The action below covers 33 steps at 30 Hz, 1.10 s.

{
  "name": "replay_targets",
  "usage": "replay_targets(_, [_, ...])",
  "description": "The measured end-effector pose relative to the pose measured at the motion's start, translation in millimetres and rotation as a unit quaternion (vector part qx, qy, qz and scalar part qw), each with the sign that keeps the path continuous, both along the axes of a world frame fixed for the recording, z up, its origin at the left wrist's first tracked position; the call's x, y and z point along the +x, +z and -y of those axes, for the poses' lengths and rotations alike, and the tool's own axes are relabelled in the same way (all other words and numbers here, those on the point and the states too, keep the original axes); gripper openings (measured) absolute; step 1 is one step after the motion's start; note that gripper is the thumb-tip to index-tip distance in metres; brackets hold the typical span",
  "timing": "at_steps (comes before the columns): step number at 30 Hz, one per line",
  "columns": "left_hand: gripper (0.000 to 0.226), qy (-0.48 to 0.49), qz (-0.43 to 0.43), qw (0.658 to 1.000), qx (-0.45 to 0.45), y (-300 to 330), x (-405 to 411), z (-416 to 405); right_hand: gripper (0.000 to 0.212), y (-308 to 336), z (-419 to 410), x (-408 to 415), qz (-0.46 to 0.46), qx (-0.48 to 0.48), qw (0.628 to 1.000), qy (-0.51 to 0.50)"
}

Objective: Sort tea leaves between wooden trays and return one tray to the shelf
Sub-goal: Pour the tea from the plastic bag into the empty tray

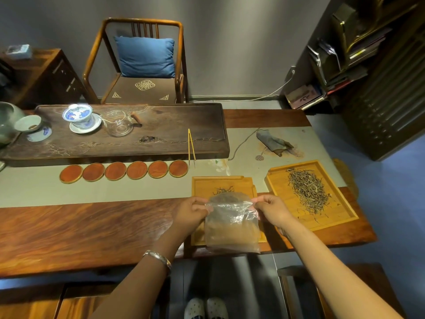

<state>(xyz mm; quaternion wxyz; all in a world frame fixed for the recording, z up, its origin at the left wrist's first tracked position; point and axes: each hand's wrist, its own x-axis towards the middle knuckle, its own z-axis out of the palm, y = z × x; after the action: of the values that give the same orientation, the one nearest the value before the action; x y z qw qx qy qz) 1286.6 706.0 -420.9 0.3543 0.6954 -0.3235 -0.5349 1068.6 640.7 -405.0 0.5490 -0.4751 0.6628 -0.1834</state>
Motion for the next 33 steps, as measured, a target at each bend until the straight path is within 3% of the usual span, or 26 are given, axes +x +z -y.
replay_targets(14, [0.018, 0.015, -0.053, 0.995, -0.082, 33.8, 9.9, 19.3, 0.015, 37.0, 16.5, 4.3, 0.034, -0.069, 0.997, -0.028])
replay_targets(19, [0.022, -0.005, -0.033, 0.994, -0.106, 41.9, 10.8, 20.0, 0.017, 52.9, 15.1, 4.2, 0.027, -0.085, 0.996, -0.018])
replay_targets(24, [0.011, -0.013, -0.027, 0.992, -0.125, 43.1, 13.7, 19.0, 0.018, 63.6, 7.3, -0.8, 0.003, -0.108, 0.994, 0.020])
replay_targets(33, [0.011, 0.046, 0.009, 0.984, -0.170, 38.1, 33.5, 8.5, 0.013, 61.6, 2.3, 15.9, 0.048, -0.155, 0.986, 0.035])
